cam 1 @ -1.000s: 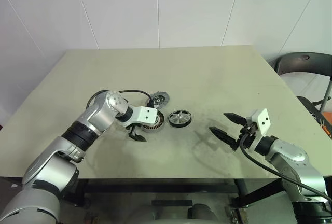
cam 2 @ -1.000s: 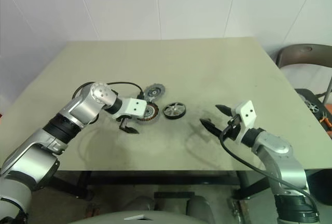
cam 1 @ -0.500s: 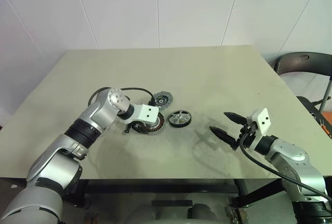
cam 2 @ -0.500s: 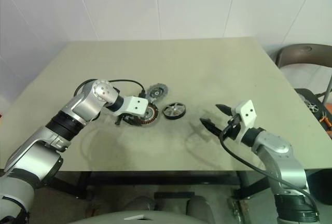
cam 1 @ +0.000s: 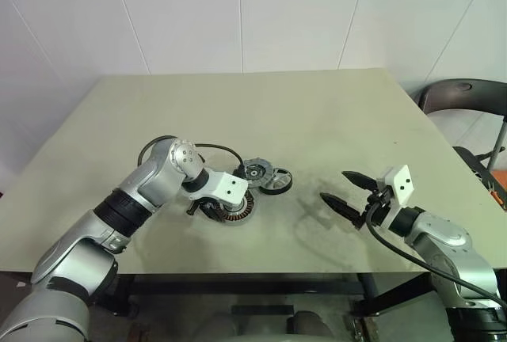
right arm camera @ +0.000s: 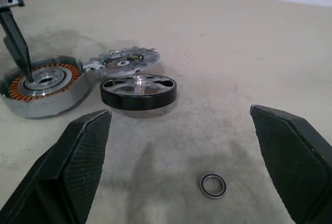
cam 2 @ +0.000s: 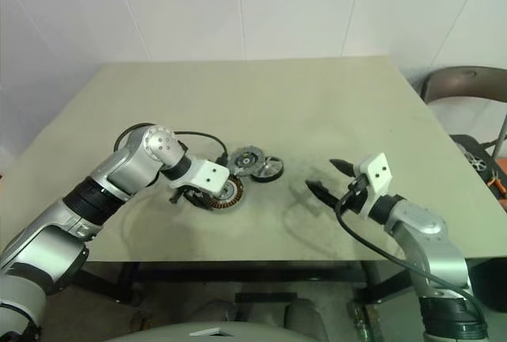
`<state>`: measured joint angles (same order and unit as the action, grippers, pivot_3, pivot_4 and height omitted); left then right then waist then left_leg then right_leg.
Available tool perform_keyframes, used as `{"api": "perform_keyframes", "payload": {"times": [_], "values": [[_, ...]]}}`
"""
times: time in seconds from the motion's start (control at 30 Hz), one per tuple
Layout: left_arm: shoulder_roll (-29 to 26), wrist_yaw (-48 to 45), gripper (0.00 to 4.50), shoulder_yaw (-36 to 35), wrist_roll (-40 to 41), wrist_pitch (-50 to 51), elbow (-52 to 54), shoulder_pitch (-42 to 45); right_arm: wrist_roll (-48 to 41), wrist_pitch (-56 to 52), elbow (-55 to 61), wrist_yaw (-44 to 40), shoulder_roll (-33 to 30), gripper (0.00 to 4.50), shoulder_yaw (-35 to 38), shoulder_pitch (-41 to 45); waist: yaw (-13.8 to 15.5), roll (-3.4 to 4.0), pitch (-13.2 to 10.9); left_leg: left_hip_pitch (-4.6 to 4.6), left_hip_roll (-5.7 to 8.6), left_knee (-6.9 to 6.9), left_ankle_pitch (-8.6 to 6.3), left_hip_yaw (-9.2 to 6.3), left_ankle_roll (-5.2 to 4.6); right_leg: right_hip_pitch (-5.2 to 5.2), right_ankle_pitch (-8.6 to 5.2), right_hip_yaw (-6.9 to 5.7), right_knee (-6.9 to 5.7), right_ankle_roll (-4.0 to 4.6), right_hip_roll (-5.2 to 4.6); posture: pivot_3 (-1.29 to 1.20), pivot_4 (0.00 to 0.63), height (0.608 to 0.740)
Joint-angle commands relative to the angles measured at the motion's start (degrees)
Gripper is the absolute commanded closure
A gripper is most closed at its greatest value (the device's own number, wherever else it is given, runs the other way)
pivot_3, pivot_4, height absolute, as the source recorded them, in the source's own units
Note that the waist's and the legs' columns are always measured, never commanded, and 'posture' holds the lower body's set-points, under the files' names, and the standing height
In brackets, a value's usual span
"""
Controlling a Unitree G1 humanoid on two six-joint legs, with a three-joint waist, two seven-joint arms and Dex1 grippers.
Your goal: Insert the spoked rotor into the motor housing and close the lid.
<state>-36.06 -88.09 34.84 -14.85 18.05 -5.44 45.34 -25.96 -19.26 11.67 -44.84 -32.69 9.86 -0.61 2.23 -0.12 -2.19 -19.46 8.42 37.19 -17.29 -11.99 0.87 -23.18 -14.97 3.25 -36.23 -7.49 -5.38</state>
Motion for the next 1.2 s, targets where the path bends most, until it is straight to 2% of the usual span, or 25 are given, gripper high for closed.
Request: {"api": "perform_keyframes", "payload": {"times": [0.03,0.4,0.5,0.63,0.93,1.0,1.07,1.2], "values": [[0.4,1.1,3.1,-2.1,0.2,7.2,5.6,0.8,-0.2,1.0,1.7,0.3,-0.3,0.0,1.2,0.1,0.0,-0.01,0.0,0.0,0.0,0.01,0.0,0.0,0.0,0.0,0.01,0.0,0.0,-0.01,0.0,0.0,0.0,0.74],[3.3,4.7,3.1,0.7,1.1,26.7,14.4,0.0,0.6,1.7,0.5,0.3,0.4,0.0,-0.1,0.8,0.0,-0.03,0.0,0.01,-0.03,0.01,0.0,0.01,0.0,0.0,0.01,0.03,-0.01,-0.01,0.03,0.0,0.0,0.74],[3.4,7.0,3.1,1.8,0.4,29.1,15.4,0.6,0.8,1.9,0.4,0.4,0.6,0.0,-0.4,0.8,0.0,-0.03,0.0,0.01,-0.03,0.02,0.0,0.01,0.0,0.01,0.01,0.03,-0.01,-0.01,0.03,0.0,0.0,0.74],[3.0,7.5,3.1,3.3,1.5,29.7,16.6,0.7,0.8,1.9,0.4,0.5,0.7,0.0,-0.4,0.8,0.0,-0.04,0.0,0.01,-0.03,0.02,0.0,0.02,0.0,0.0,0.01,0.04,-0.01,-0.01,0.03,0.0,0.0,0.74],[2.5,8.5,3.1,4.4,3.1,24.4,15.1,1.3,1.0,2.3,0.4,0.7,0.7,0.0,-0.1,0.2,0.0,-0.04,0.0,0.02,-0.03,0.02,0.0,0.05,0.0,0.0,0.01,0.07,-0.01,-0.01,0.03,0.0,0.0,0.74],[2.7,9.1,2.35,4.2,3.2,23.8,14.9,1.4,0.9,2.3,0.4,0.7,0.6,0.0,0.1,0.1,0.0,-0.04,0.0,0.02,-0.03,0.02,0.0,0.06,0.0,0.0,0.01,0.07,-0.01,-0.01,0.03,0.0,0.0,0.74],[2.9,9.5,1.82,4.1,3.5,23.8,14.9,1.6,0.9,2.4,0.4,0.7,0.6,0.0,0.1,0.0,0.0,-0.04,0.0,0.02,-0.03,0.02,0.0,0.07,0.01,0.0,0.01,0.08,-0.01,-0.01,0.03,0.0,0.0,0.74],[2.6,9.7,0.35,4.0,3.7,26.9,15.5,2.3,1.1,2.3,0.2,0.6,0.5,0.0,-0.1,0.3,-0.1,-0.03,0.0,0.05,-0.03,0.03,0.0,0.13,0.0,0.01,0.02,0.13,-0.01,-0.02,0.03,0.0,0.0,0.74]]}}
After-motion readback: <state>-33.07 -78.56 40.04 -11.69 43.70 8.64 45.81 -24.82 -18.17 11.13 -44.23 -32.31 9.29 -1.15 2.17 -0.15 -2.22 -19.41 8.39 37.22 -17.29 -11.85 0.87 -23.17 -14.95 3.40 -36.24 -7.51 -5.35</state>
